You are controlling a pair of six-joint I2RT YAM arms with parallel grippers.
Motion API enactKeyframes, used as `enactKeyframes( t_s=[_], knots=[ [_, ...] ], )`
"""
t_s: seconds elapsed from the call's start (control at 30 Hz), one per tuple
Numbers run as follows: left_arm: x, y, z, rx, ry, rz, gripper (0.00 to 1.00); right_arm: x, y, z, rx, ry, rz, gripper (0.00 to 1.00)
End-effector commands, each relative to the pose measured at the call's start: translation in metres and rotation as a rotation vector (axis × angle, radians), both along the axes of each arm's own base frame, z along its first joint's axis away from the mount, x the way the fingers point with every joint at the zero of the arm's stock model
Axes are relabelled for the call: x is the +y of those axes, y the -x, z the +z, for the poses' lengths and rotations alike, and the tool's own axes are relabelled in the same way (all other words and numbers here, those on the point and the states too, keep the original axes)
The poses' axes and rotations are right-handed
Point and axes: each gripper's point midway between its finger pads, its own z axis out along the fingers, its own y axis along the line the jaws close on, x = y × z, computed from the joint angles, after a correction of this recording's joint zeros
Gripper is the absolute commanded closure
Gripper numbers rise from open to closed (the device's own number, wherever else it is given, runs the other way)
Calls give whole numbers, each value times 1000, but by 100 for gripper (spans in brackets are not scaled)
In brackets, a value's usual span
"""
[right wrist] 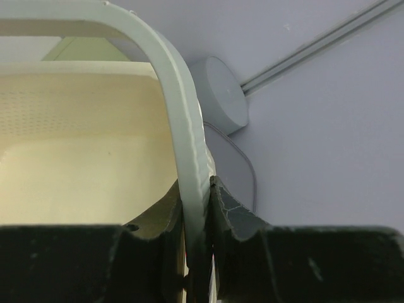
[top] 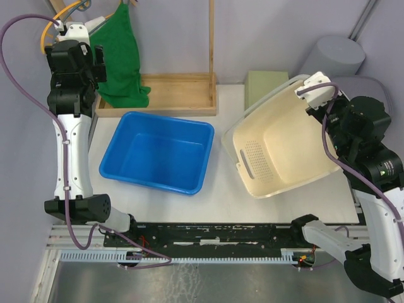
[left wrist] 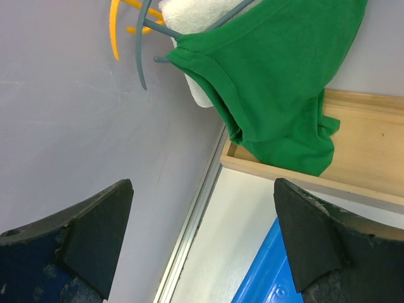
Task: Turn the large container upside down
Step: Pick up the container from the container, then move the container to the center of the board.
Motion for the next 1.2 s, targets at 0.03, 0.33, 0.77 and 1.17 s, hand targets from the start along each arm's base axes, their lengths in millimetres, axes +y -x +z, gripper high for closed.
enactKeyframes(
  t_s=[0.03, 0.33, 0.77, 1.17],
  knots=[
    [-22, -13, -16, 34, 53, -121, 2, 24, -15, 22, -42, -145, 74, 100],
    [-90, -1, -45, 148, 114, -502, 5, 57, -64, -46, 186, -214, 90, 100],
    [-229, 119, -81, 388, 109, -1266, 7, 73, -86, -126, 401, -195, 91, 100],
    [-156, 133, -295, 893, -106, -950, 29, 46, -76, -219, 575, -48, -26, 100]
  ],
)
